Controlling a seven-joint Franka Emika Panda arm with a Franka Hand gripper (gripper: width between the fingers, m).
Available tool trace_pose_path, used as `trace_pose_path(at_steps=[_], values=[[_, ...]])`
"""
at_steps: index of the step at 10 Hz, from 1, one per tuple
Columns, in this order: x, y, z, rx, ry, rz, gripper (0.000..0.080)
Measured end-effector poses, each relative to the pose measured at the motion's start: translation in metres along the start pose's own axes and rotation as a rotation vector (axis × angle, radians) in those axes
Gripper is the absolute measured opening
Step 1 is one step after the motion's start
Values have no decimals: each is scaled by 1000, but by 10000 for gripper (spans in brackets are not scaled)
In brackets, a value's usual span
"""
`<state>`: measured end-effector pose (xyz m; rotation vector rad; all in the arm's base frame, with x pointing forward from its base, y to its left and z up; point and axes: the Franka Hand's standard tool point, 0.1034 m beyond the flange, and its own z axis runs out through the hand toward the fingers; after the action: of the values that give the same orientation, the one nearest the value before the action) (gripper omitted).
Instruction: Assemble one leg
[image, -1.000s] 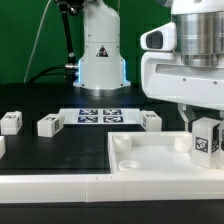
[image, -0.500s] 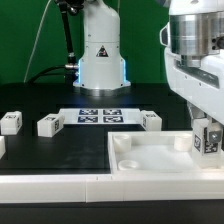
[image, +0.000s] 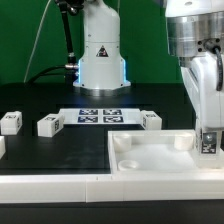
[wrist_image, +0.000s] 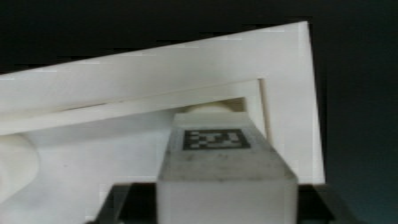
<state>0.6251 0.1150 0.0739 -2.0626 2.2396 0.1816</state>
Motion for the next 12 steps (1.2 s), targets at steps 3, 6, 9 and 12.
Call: trace_pose_path(at_steps=[3, 6, 9, 12], values=[[-3, -2, 0, -6, -5, -110, 616], [-5, -2, -3, -18, -9, -504, 649], [-4, -3, -5, -37, -13, -885, 649], [-1, -3, -5, -63, 3, -1236, 649]])
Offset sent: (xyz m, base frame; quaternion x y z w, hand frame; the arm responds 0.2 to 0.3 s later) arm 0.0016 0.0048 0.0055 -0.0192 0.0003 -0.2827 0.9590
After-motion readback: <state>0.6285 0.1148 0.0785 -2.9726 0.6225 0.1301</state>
